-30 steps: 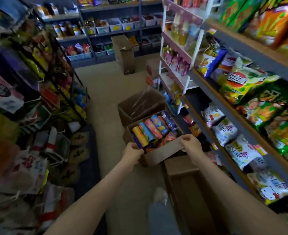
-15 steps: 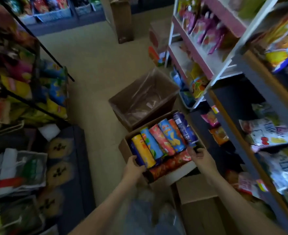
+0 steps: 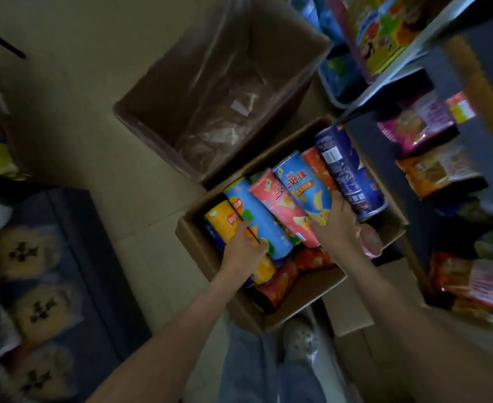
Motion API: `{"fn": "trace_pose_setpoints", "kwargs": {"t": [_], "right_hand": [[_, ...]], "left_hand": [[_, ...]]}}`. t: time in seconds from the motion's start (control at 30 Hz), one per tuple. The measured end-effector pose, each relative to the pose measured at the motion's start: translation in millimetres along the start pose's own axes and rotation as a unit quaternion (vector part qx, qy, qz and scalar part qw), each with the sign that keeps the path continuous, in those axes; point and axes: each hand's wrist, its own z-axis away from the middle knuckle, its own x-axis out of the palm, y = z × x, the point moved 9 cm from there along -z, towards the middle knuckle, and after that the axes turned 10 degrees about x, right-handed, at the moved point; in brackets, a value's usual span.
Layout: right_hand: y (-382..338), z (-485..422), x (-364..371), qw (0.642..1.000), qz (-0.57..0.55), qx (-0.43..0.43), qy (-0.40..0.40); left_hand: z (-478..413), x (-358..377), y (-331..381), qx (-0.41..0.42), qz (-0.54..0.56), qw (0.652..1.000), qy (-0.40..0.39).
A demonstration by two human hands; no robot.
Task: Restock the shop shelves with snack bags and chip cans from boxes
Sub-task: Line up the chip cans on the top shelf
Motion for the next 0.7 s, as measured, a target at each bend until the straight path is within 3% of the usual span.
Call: {"fn": "trace_pose_setpoints", "kwargs": {"t": [0.23,0.4,0.5,0.63,0.7], "right_hand": [[4.1,-14.1,6.9,0.998,0.058,0.001,-0.018],[-9.2,-0.6,2.7,0.993,-0.110,-0.017,-0.024],[-23.0,9.8,17.3,0.980,-0.160,-0.049,-0.106],[-29.7,7.9,21.6,0.953,-0.208,-0.078,-0.204],[-25.2,-4.9,-3.1,0.956,-0.233,-0.084,-0.158]], "left_hand": [[-13.0,18.0,15.1,0.004,0.052,0.998,-0.047],[-20.1,29.2,47.8,0.023,0.140,0.989,-0.037],[-28.2,44.2,66.6,0.054,0.249,0.967,-0.019],[-39.8,37.2,78.1,0.084,0.299,0.949,0.047],[-44.1,31.0,79.1,0.090,0.288,0.952,0.058]]}}
